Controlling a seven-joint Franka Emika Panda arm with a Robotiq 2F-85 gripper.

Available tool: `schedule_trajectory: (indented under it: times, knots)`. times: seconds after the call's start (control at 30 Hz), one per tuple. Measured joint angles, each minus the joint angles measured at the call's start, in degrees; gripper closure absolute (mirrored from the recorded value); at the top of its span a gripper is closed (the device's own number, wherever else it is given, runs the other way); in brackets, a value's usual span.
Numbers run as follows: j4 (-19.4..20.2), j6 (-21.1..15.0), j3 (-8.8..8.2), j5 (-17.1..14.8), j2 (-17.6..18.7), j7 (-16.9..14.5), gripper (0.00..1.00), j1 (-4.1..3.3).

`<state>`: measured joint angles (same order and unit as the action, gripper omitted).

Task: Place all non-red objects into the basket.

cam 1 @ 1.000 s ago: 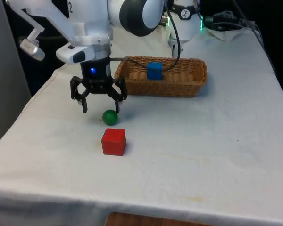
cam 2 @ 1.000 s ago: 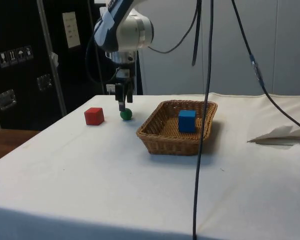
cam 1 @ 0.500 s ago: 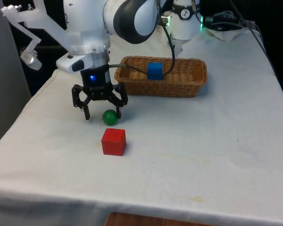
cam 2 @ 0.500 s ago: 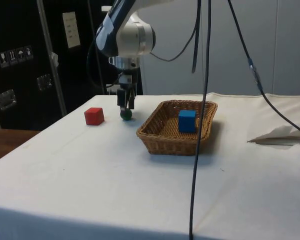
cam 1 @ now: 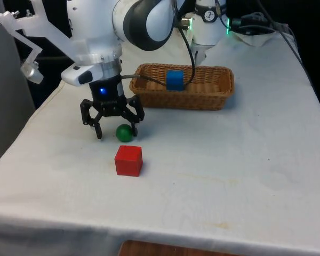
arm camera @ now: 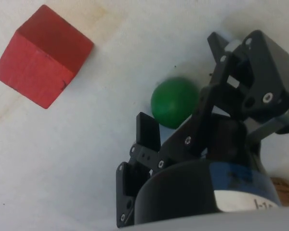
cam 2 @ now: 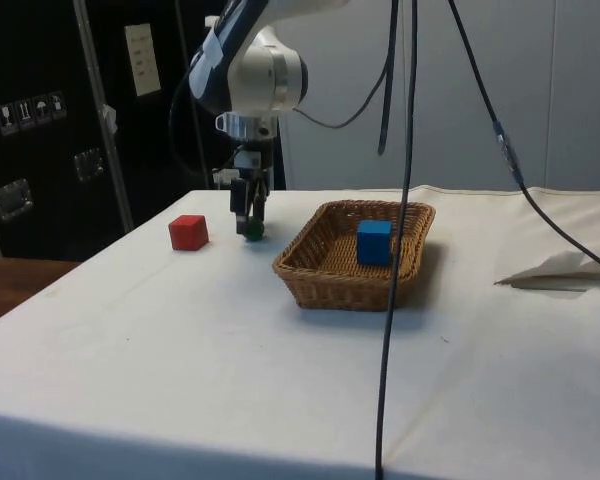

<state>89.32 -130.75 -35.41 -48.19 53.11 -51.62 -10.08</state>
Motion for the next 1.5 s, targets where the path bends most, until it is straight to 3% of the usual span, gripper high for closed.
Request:
schedule_trajectory:
  times: [0.73,0.77,0.8,0.93,0.97,1.0,1.03,1.33,1.5]
  knots:
    - [-0.57,2.41,-0.86,-1.2,0.0,-0.34,0.02,0.0]
    - [-0.57,2.46,-0.86,-1.2,0.06,-0.34,0.09,0.0]
    - [-0.57,2.46,-0.86,-1.26,0.06,-0.34,0.3,0.0]
    - [-0.57,2.46,-0.86,-1.38,0.06,-0.34,0.81,0.0]
    - [-0.57,2.46,-0.86,-1.38,0.06,-0.34,0.9,0.0]
    - [-0.57,2.46,-0.86,-1.38,0.06,-0.34,0.9,0.0]
    - [-0.57,2.46,-0.86,-1.38,0.06,-0.34,1.0,0.0]
    - [-0.57,2.52,-0.86,-1.49,0.06,-0.34,1.0,0.0]
    - [-0.69,3.84,-2.23,-1.32,-0.97,-0.34,1.0,-0.63]
